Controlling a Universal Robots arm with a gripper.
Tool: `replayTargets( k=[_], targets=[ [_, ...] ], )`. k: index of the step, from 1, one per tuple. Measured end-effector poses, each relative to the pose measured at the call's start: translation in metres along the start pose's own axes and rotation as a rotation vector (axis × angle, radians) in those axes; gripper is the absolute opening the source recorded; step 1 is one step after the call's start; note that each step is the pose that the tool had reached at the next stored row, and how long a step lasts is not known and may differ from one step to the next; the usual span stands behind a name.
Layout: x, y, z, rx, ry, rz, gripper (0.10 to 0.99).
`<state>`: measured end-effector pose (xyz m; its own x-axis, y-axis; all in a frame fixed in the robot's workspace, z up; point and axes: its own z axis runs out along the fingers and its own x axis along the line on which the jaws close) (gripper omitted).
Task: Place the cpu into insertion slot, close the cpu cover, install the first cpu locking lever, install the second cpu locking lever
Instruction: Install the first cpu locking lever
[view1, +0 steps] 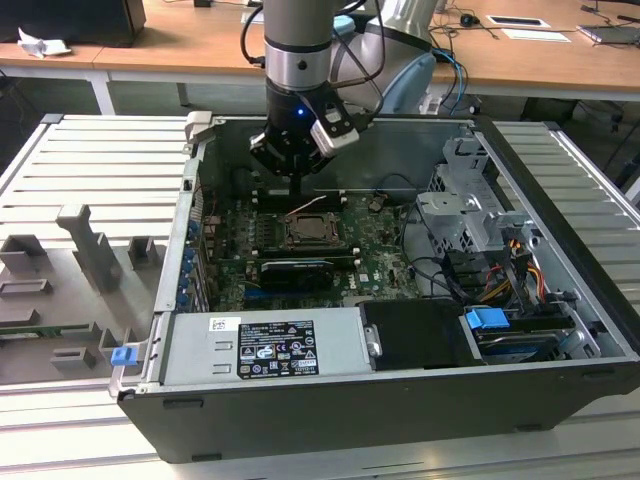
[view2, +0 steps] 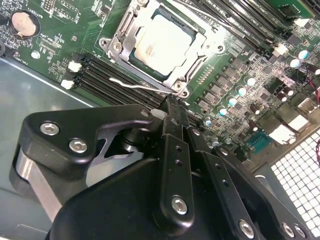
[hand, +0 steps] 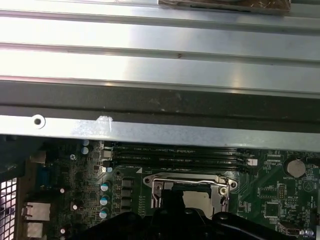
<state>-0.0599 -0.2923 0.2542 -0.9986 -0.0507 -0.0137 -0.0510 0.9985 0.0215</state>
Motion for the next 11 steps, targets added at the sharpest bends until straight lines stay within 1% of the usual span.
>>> replayTargets(
  k=[3,4,5,6,7,8,10,11],
  targets=[
    [-0.0004,-0.0001,0.0004,0.000,-0.0001,0.000,0.106],
    [-0.0004,-0.0002,0.0009,-0.005,-0.0003,0.000,0.106],
    [-0.0004,-0.0003,0.0014,-0.020,-0.0009,0.000,0.106],
    [-0.0003,-0.0006,0.0018,-0.032,-0.0016,0.000,0.106],
    [-0.0004,-0.0009,0.0025,-0.041,-0.0021,0.000,0.106],
    [-0.0011,-0.0010,0.0049,-0.044,-0.0025,0.001,0.106],
    [-0.0028,-0.0012,0.0077,-0.045,-0.0024,0.000,0.106],
    [-0.0040,-0.0013,0.0080,-0.056,-0.0027,0.001,0.106]
  ],
)
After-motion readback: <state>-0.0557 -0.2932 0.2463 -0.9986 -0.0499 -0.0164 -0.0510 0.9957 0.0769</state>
